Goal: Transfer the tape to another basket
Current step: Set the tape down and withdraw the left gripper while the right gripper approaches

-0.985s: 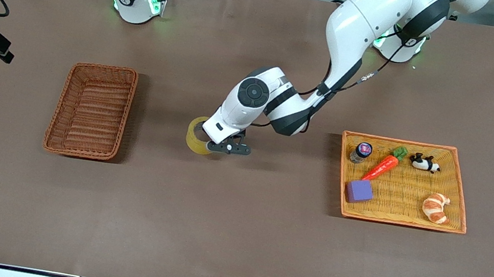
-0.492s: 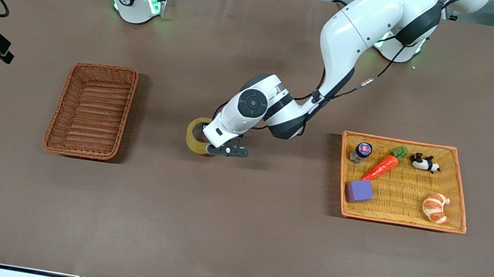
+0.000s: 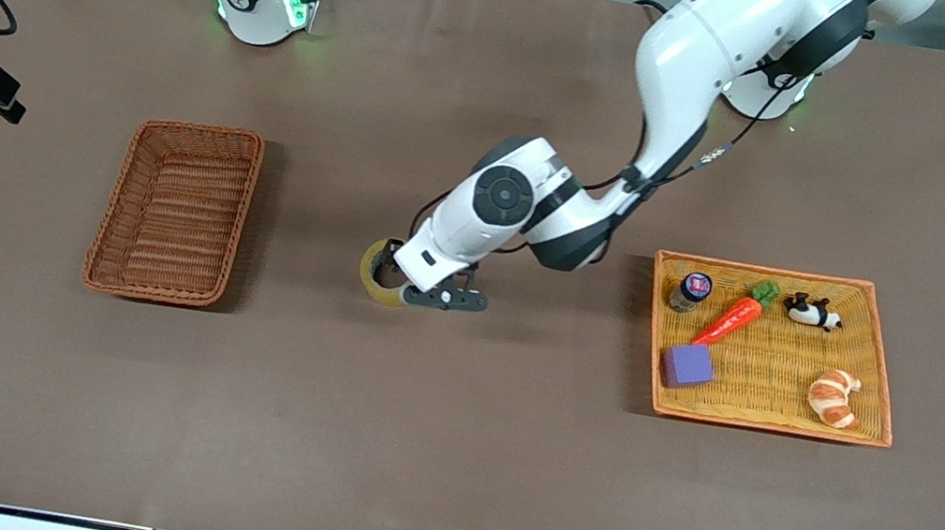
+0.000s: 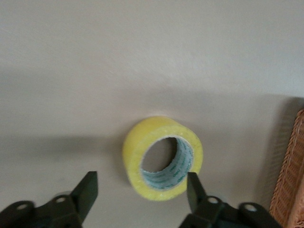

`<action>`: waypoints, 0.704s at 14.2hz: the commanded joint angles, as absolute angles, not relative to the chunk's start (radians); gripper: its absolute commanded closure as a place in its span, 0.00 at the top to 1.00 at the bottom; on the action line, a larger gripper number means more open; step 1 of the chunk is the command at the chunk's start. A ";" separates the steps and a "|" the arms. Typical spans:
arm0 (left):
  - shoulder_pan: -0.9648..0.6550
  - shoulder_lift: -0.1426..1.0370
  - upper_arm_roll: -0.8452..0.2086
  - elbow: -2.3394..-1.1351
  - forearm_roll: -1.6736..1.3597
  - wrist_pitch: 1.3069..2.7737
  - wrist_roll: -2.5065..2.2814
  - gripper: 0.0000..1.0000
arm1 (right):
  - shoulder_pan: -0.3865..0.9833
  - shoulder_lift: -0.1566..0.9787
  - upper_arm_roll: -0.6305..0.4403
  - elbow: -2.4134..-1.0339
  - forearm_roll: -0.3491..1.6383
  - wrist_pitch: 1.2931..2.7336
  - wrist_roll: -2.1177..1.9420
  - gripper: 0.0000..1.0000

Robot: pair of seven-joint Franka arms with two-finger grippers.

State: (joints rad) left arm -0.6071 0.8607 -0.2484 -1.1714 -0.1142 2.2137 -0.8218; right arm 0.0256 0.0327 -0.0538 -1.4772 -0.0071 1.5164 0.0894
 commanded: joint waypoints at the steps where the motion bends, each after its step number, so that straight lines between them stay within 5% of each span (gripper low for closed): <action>1: -0.533 0.709 -0.244 -1.245 -0.068 2.062 -0.801 1.00 | 0.006 0.051 -0.040 -1.463 0.014 1.520 0.074 1.00; 6: -0.322 0.432 -0.258 -1.428 0.011 1.994 -0.649 1.00 | 0.052 0.124 0.047 -1.499 0.060 1.606 0.142 1.00; 10: -0.209 0.315 -0.258 -1.453 0.020 1.896 -0.485 1.00 | 0.086 0.129 0.144 -1.745 0.057 1.875 0.312 1.00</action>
